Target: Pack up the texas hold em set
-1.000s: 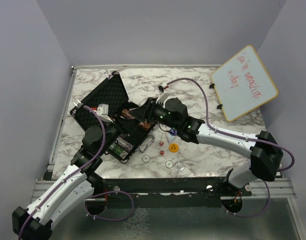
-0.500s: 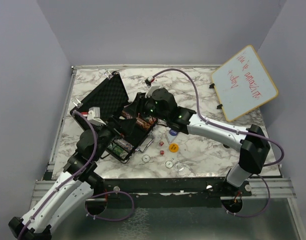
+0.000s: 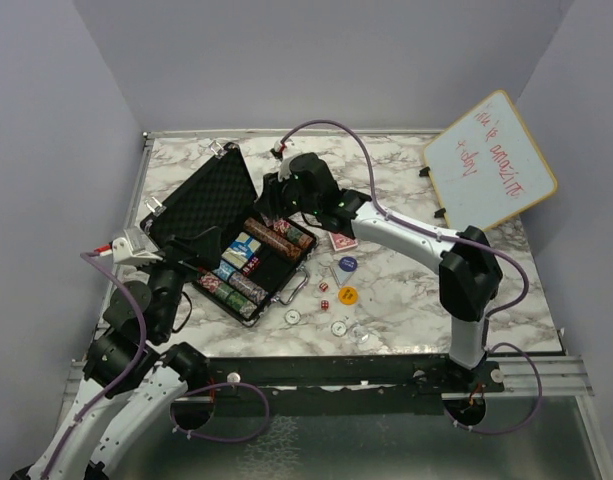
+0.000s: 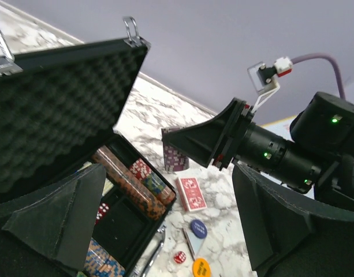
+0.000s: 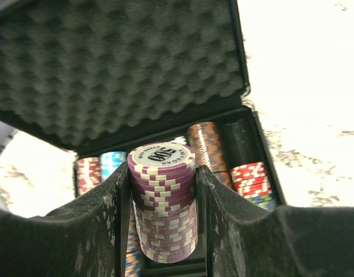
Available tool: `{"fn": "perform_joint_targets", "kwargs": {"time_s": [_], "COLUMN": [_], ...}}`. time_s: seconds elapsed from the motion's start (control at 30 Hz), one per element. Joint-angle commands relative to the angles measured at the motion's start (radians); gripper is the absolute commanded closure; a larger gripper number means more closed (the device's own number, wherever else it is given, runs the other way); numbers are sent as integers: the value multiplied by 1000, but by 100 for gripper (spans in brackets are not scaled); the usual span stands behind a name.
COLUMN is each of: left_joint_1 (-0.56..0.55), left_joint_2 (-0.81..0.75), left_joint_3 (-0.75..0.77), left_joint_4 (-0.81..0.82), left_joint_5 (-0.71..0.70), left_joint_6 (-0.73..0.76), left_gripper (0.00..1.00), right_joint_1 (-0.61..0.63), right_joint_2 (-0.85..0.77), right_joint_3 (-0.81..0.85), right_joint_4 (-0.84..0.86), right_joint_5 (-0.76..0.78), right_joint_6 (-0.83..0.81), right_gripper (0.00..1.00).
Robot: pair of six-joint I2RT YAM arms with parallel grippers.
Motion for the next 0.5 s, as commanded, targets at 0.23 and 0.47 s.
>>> {"fn": "perform_joint_targets", "kwargs": {"time_s": [0.23,0.47], "left_joint_1": [0,1], "left_joint_2": [126,139], "left_joint_3": [65,39], "left_joint_4": [-3,-3], "left_joint_5": [-142,-138], "left_joint_6": [82,72], "left_gripper": [1,1], "right_joint_1": [-80,-106], "right_joint_2": [309,460], "right_joint_3": [312,469], "right_joint_4": [-93,-147], "right_joint_5": [-233,-262], "right_joint_6": [-296,-361], "right_gripper": [80,80]}}
